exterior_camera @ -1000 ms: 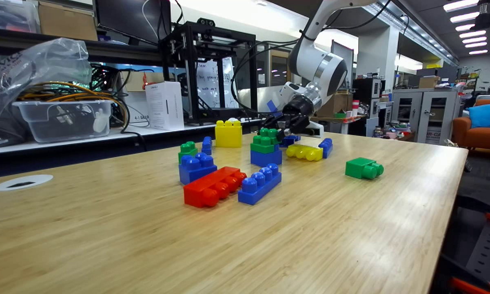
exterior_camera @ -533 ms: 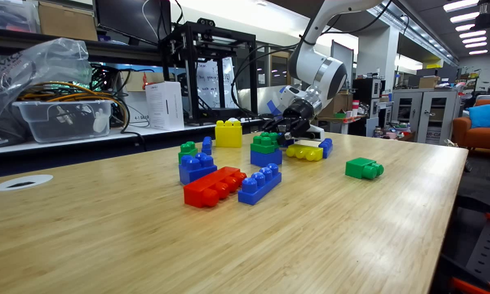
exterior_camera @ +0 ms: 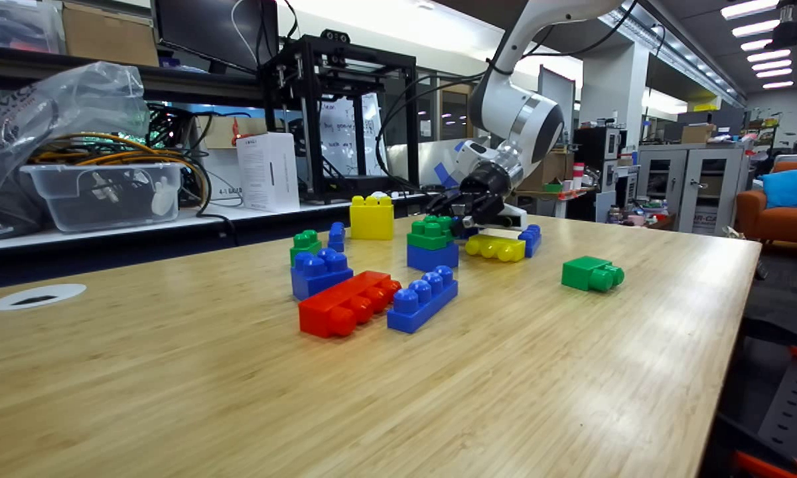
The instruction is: Turn the blue legos with the green legos on the top anti clockwise then put the green legos on top of the same legos
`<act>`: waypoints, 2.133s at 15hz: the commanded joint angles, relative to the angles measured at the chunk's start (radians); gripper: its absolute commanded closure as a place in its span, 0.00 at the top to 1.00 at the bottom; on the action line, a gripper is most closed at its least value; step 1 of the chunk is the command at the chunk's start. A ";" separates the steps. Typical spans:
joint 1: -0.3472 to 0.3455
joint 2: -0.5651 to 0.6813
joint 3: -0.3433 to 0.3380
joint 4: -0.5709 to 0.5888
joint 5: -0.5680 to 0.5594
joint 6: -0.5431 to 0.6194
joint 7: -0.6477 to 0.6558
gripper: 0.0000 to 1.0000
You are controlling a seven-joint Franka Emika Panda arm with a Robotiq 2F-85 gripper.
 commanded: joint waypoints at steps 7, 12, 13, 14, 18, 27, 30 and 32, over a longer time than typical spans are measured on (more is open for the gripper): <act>-0.010 0.010 -0.002 0.013 -0.001 -0.019 -0.030 1.00; 0.006 -0.067 -0.024 -0.022 -0.038 0.000 0.020 1.00; 0.009 -0.097 -0.028 -0.032 -0.049 0.004 0.028 1.00; 0.013 -0.133 -0.031 -0.044 -0.061 0.010 0.036 1.00; 0.024 -0.286 -0.031 -0.086 -0.079 0.052 0.117 1.00; 0.143 -0.498 0.006 -0.170 -0.005 0.495 0.511 1.00; 0.190 -0.519 0.030 -0.197 -0.079 0.674 0.688 1.00; 0.212 -0.525 0.045 -0.217 -0.159 0.761 0.812 1.00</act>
